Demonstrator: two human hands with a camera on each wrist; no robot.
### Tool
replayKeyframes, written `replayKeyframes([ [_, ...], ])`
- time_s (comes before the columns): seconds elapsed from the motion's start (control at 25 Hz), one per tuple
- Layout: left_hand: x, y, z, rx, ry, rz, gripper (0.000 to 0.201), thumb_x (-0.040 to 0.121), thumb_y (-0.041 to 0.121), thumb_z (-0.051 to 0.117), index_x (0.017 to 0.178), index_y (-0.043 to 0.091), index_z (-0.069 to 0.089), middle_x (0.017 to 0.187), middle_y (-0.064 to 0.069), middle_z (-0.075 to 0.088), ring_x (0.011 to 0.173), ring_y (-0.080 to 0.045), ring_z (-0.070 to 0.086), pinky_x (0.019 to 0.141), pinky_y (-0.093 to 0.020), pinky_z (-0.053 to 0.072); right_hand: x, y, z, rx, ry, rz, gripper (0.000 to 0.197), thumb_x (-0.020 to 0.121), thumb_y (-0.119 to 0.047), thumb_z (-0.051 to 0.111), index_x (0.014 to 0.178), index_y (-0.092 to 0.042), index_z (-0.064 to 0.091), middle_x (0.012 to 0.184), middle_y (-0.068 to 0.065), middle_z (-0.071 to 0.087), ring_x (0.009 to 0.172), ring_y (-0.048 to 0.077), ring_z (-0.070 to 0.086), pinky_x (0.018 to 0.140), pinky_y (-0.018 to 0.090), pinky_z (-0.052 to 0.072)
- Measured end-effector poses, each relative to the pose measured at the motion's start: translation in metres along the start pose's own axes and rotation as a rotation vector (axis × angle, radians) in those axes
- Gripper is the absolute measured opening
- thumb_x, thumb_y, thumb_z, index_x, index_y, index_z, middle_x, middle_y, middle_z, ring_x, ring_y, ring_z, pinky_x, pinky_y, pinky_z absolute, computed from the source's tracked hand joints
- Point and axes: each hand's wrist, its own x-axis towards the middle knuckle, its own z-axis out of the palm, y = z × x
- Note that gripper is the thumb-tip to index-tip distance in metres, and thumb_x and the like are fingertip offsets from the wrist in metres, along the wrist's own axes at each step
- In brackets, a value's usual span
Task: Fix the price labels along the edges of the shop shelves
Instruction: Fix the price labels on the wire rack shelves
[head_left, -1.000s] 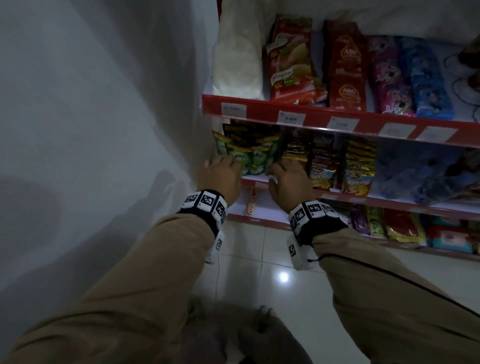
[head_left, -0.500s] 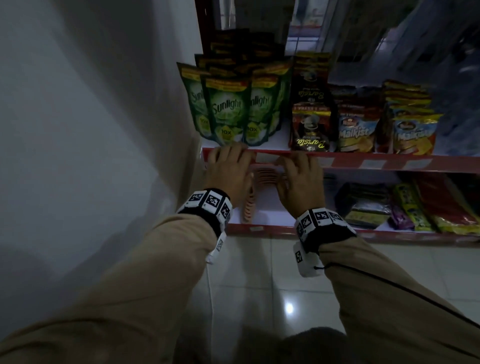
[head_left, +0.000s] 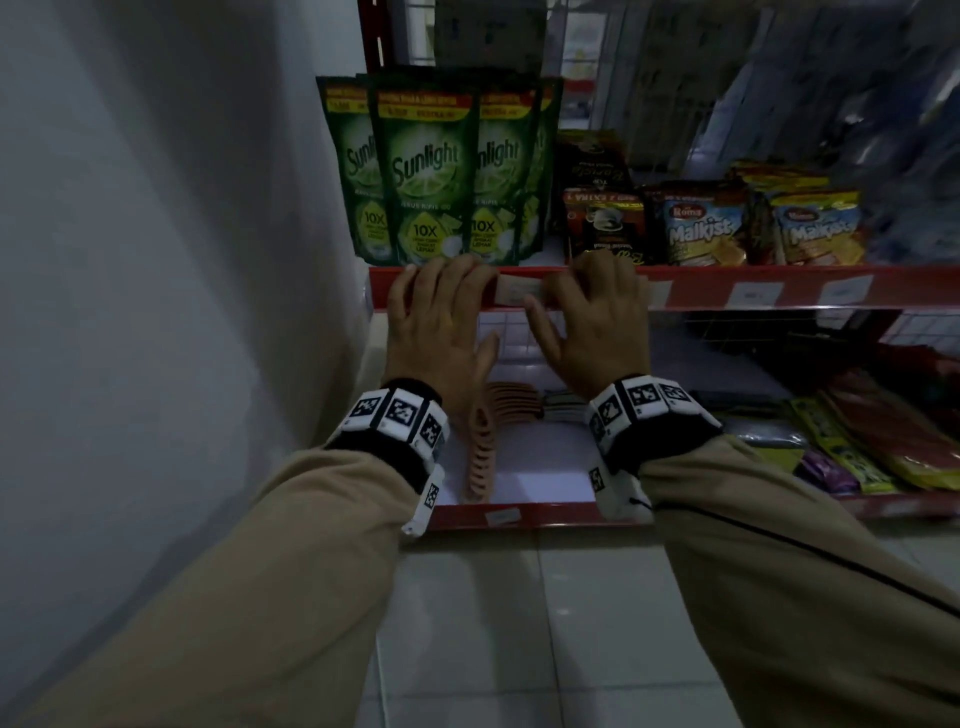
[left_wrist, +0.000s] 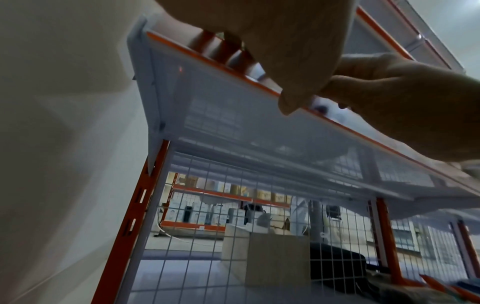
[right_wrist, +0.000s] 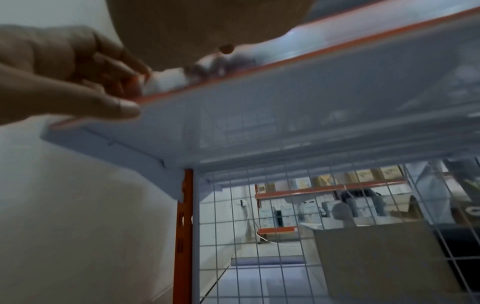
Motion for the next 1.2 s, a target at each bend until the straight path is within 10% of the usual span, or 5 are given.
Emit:
replayKeyframes([
  [0.28, 0.002, -0.002, -0.010, -0.002, 0.065, 0.048, 0.048, 0.085, 0.026, 0.059, 0.132, 0.015, 0.051, 0.134, -0.003, 0.053, 0.124, -0.026, 0.047, 0.103, -0.041, 0.025, -0.008, 0.003, -0.002, -0.083, -0.021, -0.047, 0.038, 0.091, -0.042, 0.053, 0.115, -0.014, 0.061, 0.112, 0.013, 0.059, 0.096, 0.033, 0.052, 0.076, 0.042, 0.042],
  [0.68, 0.006, -0.004, -0.015, 0.008, 0.088, 0.086, 0.047, 0.079, 0.012, 0.059, 0.126, 0.016, 0.058, 0.128, -0.006, 0.057, 0.117, -0.030, 0.051, 0.095, -0.043, 0.037, 0.014, -0.017, -0.005, -0.102, -0.018, 0.122, 0.039, 0.085, -0.054, 0.052, 0.091, -0.015, 0.053, 0.099, 0.009, 0.053, 0.092, 0.030, 0.046, 0.076, 0.040, 0.030],
  [1.2, 0.014, 0.003, -0.016, -0.025, 0.152, 0.153, 0.029, 0.078, 0.014, 0.061, 0.106, 0.008, 0.066, 0.097, -0.013, 0.057, 0.089, -0.032, 0.053, 0.073, -0.041, 0.042, 0.016, -0.009, -0.017, 0.117, -0.041, -0.122, 0.021, 0.084, -0.019, 0.063, 0.098, -0.004, 0.065, 0.094, 0.013, 0.061, 0.084, 0.030, 0.052, 0.071, 0.041, 0.045],
])
